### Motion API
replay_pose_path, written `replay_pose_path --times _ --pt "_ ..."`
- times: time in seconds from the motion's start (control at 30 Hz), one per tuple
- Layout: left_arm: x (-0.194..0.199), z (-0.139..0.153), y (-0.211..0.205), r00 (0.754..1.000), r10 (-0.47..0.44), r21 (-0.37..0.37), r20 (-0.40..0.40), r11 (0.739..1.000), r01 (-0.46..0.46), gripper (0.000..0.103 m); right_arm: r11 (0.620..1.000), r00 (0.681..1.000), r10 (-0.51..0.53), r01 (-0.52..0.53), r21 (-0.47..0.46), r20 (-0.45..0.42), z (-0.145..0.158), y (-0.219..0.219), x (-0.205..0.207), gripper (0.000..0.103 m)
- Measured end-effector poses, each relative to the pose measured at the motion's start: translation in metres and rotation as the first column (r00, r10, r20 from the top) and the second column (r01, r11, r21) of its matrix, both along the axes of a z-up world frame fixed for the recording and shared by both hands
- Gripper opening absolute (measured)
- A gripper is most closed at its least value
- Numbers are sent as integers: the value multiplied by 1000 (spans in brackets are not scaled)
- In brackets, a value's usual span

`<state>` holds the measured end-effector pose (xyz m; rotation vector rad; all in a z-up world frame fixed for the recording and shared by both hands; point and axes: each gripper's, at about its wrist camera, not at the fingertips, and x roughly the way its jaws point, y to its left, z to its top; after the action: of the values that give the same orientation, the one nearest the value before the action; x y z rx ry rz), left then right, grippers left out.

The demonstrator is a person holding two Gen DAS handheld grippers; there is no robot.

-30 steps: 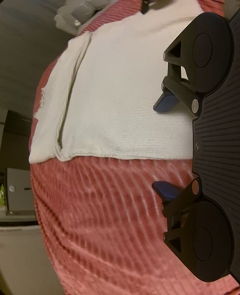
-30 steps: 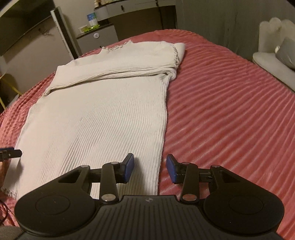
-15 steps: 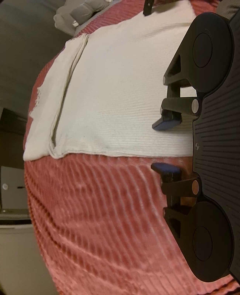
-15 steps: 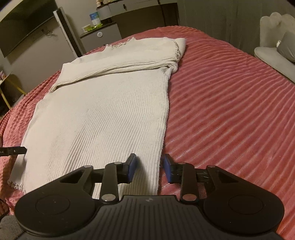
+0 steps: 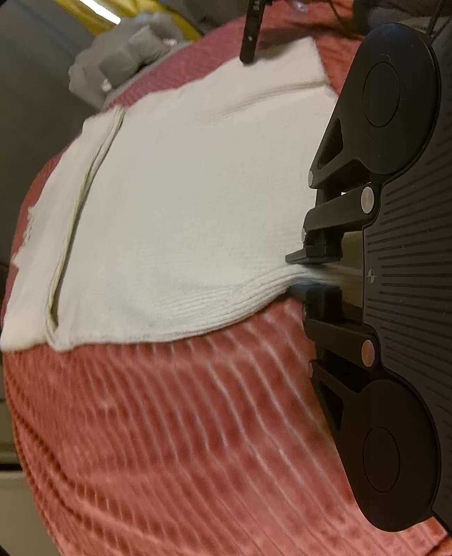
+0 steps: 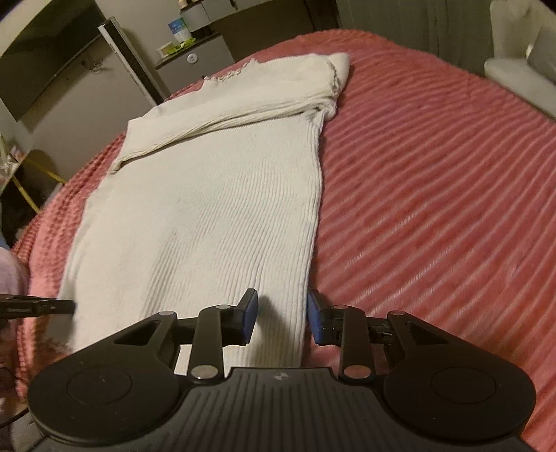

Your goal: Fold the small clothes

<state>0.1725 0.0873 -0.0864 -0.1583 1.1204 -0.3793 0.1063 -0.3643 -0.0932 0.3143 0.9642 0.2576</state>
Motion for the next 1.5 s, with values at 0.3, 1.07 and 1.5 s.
replay_pose_path --times 0.3,1.07,1.5 --pt "10 16 -1 1000 6 -98 18 995 -4 10 994 999 33 -29 103 -34 -3 0 -2 10" --pt "129 40 23 939 271 -149 211 959 -243 51 945 950 -266 223 239 166 26 -26 120 28" --pt "131 25 -15 942 -81 180 327 983 23 66 922 950 191 -88 -376 246 8 52 124 52"
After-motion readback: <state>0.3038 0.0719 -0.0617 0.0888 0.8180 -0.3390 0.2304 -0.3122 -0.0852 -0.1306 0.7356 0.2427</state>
